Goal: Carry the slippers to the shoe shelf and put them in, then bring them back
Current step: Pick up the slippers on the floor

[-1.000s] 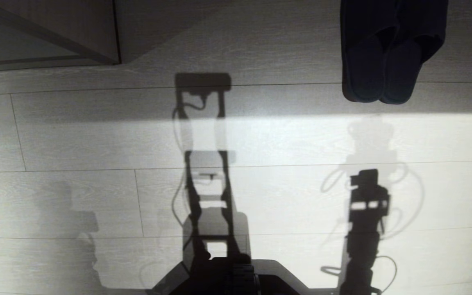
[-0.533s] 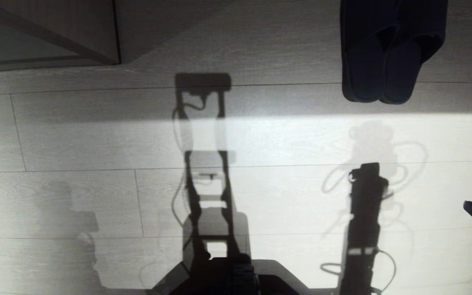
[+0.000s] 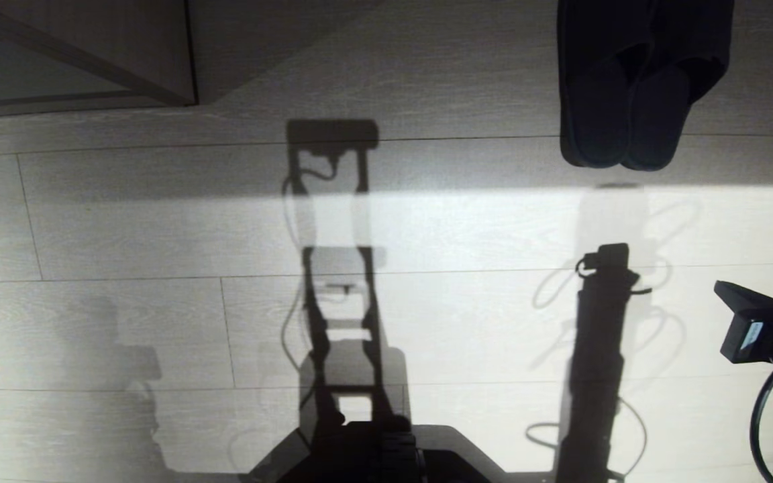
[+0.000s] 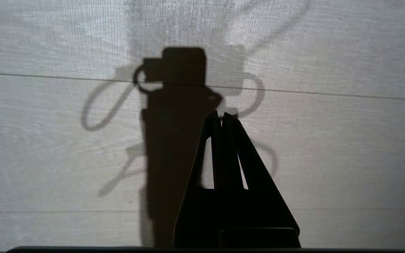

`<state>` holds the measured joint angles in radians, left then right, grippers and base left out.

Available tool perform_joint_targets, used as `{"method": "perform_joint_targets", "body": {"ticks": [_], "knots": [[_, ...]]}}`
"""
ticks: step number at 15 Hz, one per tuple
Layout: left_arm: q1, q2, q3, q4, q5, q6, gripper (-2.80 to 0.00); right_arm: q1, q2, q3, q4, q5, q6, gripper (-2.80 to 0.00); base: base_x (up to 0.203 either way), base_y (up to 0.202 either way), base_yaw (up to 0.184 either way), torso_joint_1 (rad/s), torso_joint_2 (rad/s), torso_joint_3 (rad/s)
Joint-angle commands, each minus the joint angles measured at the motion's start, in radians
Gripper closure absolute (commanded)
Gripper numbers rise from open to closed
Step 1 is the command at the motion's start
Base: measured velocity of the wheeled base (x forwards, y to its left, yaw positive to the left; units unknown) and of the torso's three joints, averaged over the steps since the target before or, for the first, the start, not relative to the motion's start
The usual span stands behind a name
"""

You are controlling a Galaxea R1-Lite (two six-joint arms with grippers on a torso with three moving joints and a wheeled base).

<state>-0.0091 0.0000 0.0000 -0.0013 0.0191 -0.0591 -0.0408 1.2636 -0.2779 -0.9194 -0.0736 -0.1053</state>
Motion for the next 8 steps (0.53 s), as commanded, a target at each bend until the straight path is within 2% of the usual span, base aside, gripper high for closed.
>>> {"method": "perform_joint_targets", "body": {"ticks": [1, 3, 4, 5, 6, 8], "knots": [[0.0, 0.0, 0.0, 0.0, -0.001, -0.001, 0.0, 0.003, 0.082, -0.001, -0.074, 0.001, -0.002, 0.0, 0.0, 0.0, 0.0, 0.0, 0.0, 0.0], [0.0, 0.0, 0.0, 0.0, 0.001, -0.001, 0.0, 0.006, 0.109, -0.009, -0.174, 0.009, -0.005, 0.0, 0.0, 0.0, 0.0, 0.0, 0.0, 0.0], [0.0, 0.0, 0.0, 0.0, 0.0, -0.001, 0.0, 0.006, 0.109, -0.009, -0.175, 0.009, -0.006, 0.0, 0.0, 0.0, 0.0, 0.0, 0.0, 0.0], [0.0, 0.0, 0.0, 0.0, -0.001, -0.001, 0.0, 0.006, 0.129, -0.012, -0.224, 0.011, -0.025, -2.8, 0.0, 0.0, 0.0, 0.0, 0.0, 0.0], [0.0, 0.0, 0.0, 0.0, -0.001, -0.001, 0.0, 0.013, 0.155, -0.03, -0.285, 0.011, -0.039, -2.8, 0.0, 0.0, 0.0, 0.0, 0.0, 0.0], [0.0, 0.0, 0.0, 0.0, 0.001, -0.001, 0.0, 0.018, 0.162, -0.039, -0.304, 0.011, -0.045, -2.8, 0.0, 0.0, 0.0, 0.0, 0.0, 0.0]]}}
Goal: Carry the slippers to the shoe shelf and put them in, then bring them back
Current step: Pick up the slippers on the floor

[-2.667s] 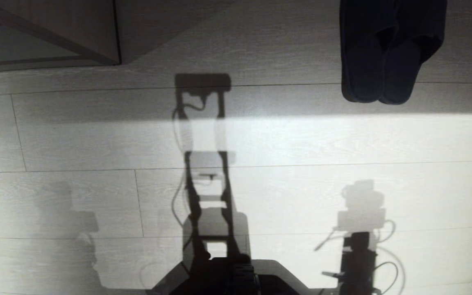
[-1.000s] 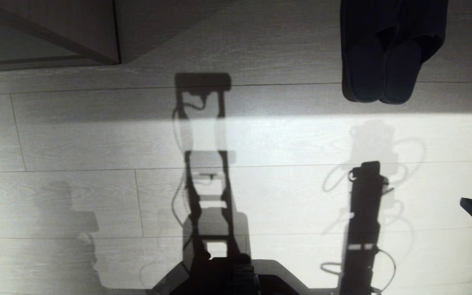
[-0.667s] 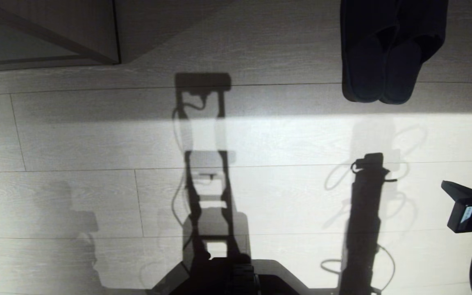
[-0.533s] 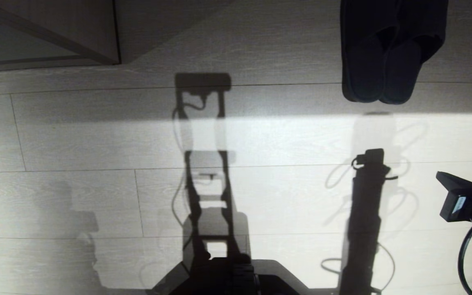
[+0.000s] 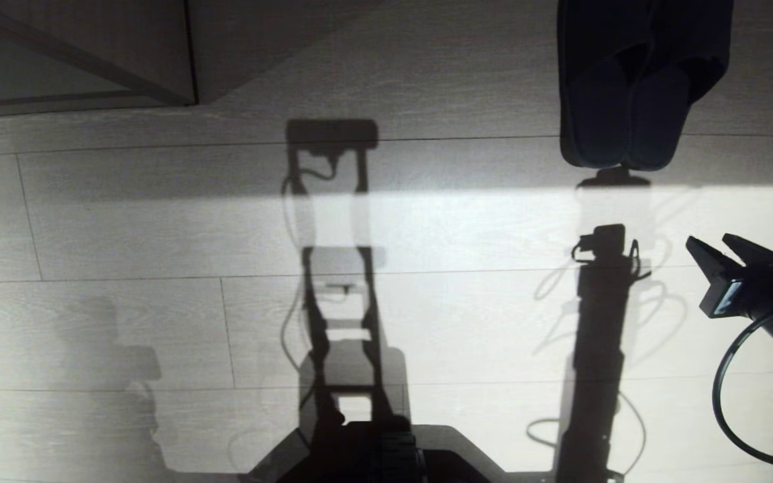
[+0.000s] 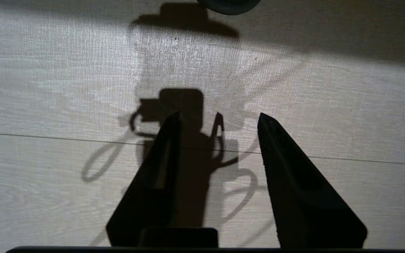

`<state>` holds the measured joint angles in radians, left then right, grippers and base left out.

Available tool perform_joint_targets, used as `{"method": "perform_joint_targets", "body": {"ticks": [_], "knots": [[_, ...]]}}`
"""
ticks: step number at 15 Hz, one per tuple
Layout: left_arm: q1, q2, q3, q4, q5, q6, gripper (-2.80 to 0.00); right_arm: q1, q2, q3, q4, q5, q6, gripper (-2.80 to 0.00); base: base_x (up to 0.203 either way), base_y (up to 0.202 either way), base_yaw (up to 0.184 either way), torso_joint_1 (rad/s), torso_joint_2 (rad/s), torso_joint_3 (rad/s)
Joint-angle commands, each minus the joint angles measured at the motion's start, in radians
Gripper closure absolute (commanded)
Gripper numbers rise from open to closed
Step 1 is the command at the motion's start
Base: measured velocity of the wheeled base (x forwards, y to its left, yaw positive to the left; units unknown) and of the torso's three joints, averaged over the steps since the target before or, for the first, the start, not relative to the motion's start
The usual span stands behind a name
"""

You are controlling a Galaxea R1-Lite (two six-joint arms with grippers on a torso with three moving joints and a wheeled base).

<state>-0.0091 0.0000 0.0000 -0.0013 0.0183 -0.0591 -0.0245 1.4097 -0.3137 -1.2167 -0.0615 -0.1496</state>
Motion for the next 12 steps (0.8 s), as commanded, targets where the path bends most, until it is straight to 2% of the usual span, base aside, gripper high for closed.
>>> {"method": "perform_joint_targets", "body": {"ticks": [1, 6, 10, 12], "knots": [[0.0, 0.0, 0.0, 0.0, 0.0, -0.001, 0.0, 0.001, 0.037, -0.032, -0.021, -0.002, -0.001, -2.8, 0.0, 0.0, 0.0, 0.0, 0.0, 0.0], [0.0, 0.0, 0.0, 0.0, 0.001, -0.001, 0.0, 0.003, 0.131, -0.163, -0.036, -0.024, 0.013, -2.8, 0.0, 0.0, 0.0, 0.0, 0.0, 0.0], [0.0, 0.0, 0.0, 0.0, 0.002, -0.001, 0.0, 0.001, 0.173, -0.226, -0.056, -0.045, 0.067, -2.8, 0.0, 0.0, 0.0, 0.0, 0.0, 0.0], [0.0, 0.0, 0.0, 0.0, 0.0, -0.001, 0.0, 0.001, 0.199, -0.306, -0.067, -0.049, 0.103, -2.8, 0.0, 0.0, 0.0, 0.0, 0.0, 0.0]]}}
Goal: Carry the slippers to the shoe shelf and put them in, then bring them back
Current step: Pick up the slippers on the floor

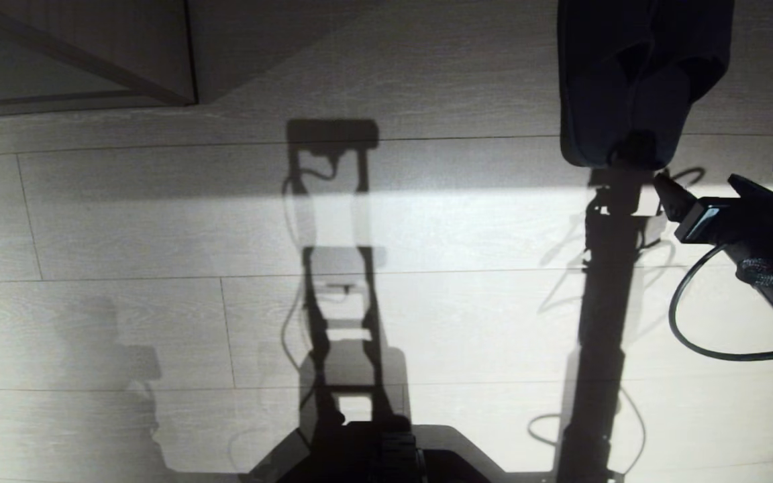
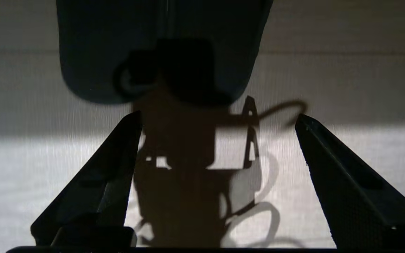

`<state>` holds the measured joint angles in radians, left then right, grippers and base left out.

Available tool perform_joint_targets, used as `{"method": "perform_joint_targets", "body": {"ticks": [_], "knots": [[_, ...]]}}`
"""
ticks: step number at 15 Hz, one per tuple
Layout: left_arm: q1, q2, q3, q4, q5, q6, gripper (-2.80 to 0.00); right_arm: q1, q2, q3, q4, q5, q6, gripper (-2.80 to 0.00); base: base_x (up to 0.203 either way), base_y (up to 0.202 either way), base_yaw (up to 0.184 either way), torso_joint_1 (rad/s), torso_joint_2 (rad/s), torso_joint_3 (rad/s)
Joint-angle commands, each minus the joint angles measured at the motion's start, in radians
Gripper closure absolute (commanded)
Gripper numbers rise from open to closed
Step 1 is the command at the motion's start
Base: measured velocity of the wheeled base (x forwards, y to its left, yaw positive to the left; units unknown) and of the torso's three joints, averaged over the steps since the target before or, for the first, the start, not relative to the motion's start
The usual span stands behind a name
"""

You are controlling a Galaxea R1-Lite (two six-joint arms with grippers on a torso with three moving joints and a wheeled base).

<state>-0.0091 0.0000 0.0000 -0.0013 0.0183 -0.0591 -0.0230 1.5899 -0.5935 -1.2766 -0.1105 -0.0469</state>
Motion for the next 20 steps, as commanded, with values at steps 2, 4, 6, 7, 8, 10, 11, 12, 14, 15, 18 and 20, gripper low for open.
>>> {"method": "perform_joint_targets", "body": {"ticks": [2, 4, 6, 7, 8, 10, 11, 12, 14, 15, 18, 20], "knots": [[0.0, 0.0, 0.0, 0.0, 0.002, -0.001, 0.0, 0.0, 0.053, -0.072, -0.027, -0.02, 0.02, -2.8, 0.0, 0.0, 0.0, 0.0, 0.0, 0.0], [0.0, 0.0, 0.0, 0.0, 0.001, -0.001, 0.0, 0.0, 0.067, -0.086, -0.041, -0.023, 0.022, -2.8, 0.0, 0.0, 0.0, 0.0, 0.0, 0.0], [0.0, 0.0, 0.0, 0.0, 0.0, -0.001, 0.0, 0.001, 0.092, -0.134, -0.044, -0.024, 0.021, -2.8, 0.0, 0.0, 0.0, 0.0, 0.0, 0.0], [0.0, 0.0, 0.0, 0.0, 0.001, -0.001, 0.0, 0.002, 0.114, -0.159, -0.046, -0.024, 0.021, -2.8, 0.0, 0.0, 0.0, 0.0, 0.0, 0.0], [0.0, 0.0, 0.0, 0.0, 0.0, -0.001, 0.0, 0.006, 0.133, -0.19, -0.045, -0.023, 0.019, -2.8, 0.0, 0.0, 0.0, 0.0, 0.0, 0.0], [0.0, 0.0, 0.0, 0.0, 0.002, -0.001, 0.0, 0.015, 0.146, -0.216, -0.043, -0.023, 0.016, -2.8, 0.0, 0.0, 0.0, 0.0, 0.0, 0.0], [0.0, 0.0, 0.0, 0.0, 0.001, -0.001, 0.0, 0.024, 0.151, -0.235, -0.04, -0.023, 0.016, -2.8, 0.0, 0.0, 0.0, 0.0, 0.0, 0.0], [0.0, 0.0, 0.0, 0.0, 0.002, -0.001, 0.0, 0.036, 0.156, -0.26, -0.038, -0.024, 0.015, -2.8, 0.0, 0.0, 0.0, 0.0, 0.0, 0.0], [0.0, 0.0, 0.0, 0.0, 0.001, -0.001, 0.0, 0.05, 0.162, -0.307, -0.035, -0.024, 0.012, -2.8, 0.0, 0.0, 0.0, 0.0, 0.0, 0.0], [0.0, 0.0, 0.0, 0.0, 0.0, -0.001, 0.0, 0.055, 0.17, -0.325, -0.035, -0.024, 0.012, -2.8, 0.0, 0.0, 0.0, 0.0, 0.0, 0.0], [0.0, 0.0, 0.0, 0.0, 0.0, -0.001, 0.0, 0.067, 0.205, -0.377, -0.034, -0.024, 0.009, -2.8, 0.0, 0.0, 0.0, 0.0, 0.0, 0.0], [0.0, 0.0, 0.0, 0.0, 0.001, -0.001, 0.0, 0.068, 0.235, -0.401, -0.037, -0.023, 0.009, -2.8, 0.0, 0.0, 0.0, 0.0, 0.0, 0.0]]}}
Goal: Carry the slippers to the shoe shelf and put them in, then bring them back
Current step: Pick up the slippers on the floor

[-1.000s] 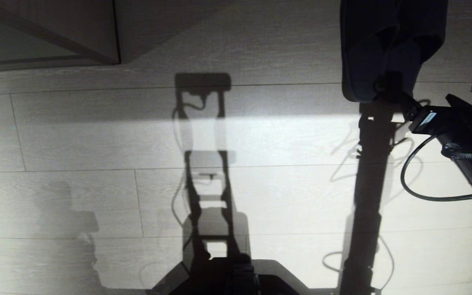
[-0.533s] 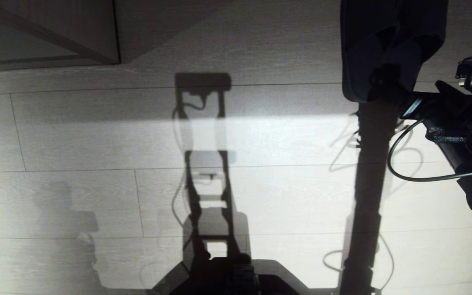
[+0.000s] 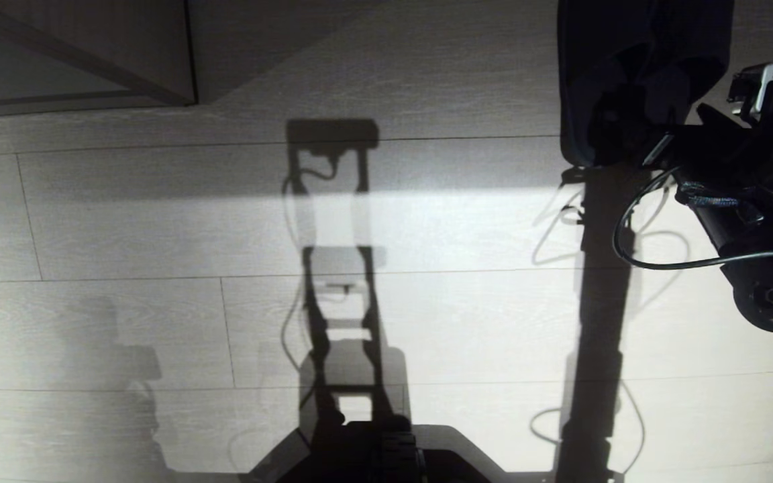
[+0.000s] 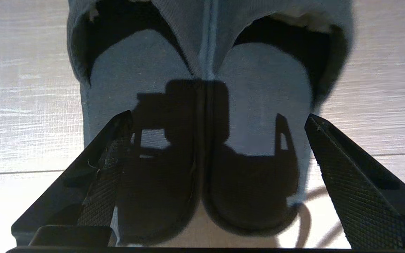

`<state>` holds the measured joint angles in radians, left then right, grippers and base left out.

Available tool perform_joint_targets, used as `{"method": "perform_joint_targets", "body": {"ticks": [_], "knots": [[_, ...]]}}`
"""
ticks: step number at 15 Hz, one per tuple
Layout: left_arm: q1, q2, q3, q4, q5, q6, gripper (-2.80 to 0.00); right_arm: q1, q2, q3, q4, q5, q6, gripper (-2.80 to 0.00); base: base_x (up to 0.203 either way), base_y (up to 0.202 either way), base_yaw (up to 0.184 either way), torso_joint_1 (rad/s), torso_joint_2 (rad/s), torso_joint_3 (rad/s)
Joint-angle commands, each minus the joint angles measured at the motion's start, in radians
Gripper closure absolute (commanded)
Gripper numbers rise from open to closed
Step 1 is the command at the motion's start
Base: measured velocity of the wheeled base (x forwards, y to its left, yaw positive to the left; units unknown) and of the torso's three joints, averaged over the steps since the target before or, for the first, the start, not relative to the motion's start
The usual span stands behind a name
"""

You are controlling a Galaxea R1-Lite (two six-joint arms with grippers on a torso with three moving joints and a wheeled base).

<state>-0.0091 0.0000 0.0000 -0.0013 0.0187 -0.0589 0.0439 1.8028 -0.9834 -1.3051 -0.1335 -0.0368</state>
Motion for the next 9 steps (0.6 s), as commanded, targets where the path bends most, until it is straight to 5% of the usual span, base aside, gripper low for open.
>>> {"method": "perform_joint_targets", "body": {"ticks": [1, 9], "knots": [[0.0, 0.0, 0.0, 0.0, 0.0, -0.001, 0.0, 0.002, 0.03, -0.02, -0.008, 0.0, 0.0, -2.8, 0.0, 0.0, 0.0, 0.0, 0.0, 0.0], [0.0, 0.0, 0.0, 0.0, 0.0, -0.001, 0.0, 0.001, 0.098, -0.131, -0.006, -0.002, 0.0, -2.8, 0.0, 0.0, 0.0, 0.0, 0.0, 0.0]]}}
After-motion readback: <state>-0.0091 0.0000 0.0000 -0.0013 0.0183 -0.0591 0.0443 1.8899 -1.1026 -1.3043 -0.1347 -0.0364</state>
